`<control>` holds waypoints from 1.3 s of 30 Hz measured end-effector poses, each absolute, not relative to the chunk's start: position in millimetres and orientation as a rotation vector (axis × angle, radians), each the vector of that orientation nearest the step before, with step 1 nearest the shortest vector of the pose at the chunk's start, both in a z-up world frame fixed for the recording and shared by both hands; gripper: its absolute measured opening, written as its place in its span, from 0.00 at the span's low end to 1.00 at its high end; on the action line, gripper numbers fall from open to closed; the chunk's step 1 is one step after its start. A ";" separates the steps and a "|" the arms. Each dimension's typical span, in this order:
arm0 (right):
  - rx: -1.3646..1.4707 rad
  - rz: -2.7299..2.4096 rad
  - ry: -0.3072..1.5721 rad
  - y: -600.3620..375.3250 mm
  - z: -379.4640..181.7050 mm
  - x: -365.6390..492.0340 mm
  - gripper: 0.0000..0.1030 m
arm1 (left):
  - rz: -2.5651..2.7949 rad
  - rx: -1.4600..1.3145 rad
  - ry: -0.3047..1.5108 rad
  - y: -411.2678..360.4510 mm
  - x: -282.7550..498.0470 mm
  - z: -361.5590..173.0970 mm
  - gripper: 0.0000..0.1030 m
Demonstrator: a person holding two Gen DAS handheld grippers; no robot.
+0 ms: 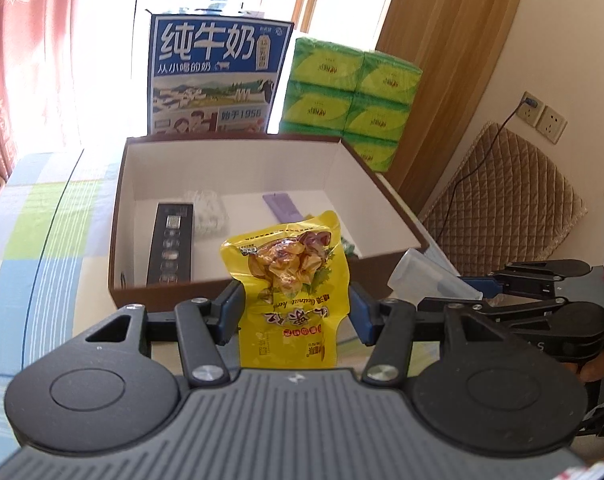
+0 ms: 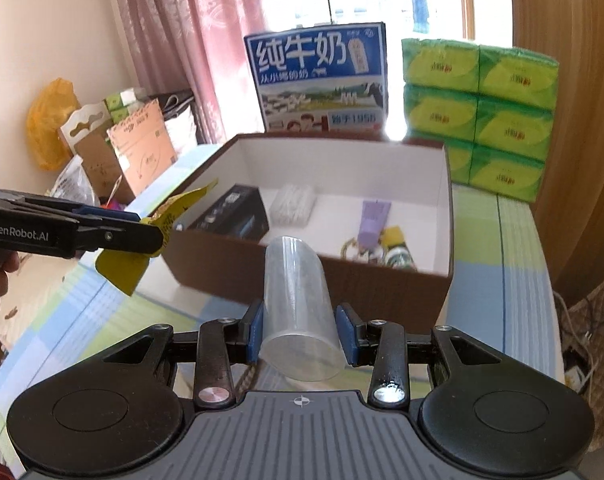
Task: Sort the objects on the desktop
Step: 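Carry the yellow pouch and clear cup over the brown box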
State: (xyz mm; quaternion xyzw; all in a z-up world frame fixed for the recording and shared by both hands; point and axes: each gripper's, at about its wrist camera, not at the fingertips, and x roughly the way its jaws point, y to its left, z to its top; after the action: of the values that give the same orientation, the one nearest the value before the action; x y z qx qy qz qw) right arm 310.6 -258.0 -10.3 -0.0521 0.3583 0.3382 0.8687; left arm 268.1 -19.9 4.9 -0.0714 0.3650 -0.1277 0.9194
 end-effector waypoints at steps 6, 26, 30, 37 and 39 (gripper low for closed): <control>-0.104 0.709 0.717 -252.8 0.5 332.3 0.35 | -0.271 -0.144 0.734 -22.4 289.9 8.4 0.49; -0.125 0.687 0.703 -223.9 -3.6 413.7 0.35 | -0.233 -0.176 0.789 -20.5 379.2 -14.0 0.49; -0.142 0.678 0.718 -221.1 -9.0 426.1 0.35 | -0.230 -0.183 0.818 -21.6 392.0 -24.4 0.49; -0.139 0.655 0.758 -221.6 -23.0 442.2 0.35 | -0.219 -0.195 0.881 -26.1 410.4 -46.2 0.49; -0.141 0.652 0.772 -221.9 -27.7 445.4 0.35 | -0.215 -0.198 0.903 -25.9 415.2 -53.2 0.49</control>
State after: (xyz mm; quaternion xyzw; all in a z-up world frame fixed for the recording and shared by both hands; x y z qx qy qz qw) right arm 445.4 -221.9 -27.7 -0.0677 0.3695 0.3120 0.8727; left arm 415.2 -25.9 -53.2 -0.0951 0.4346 -0.1036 0.8896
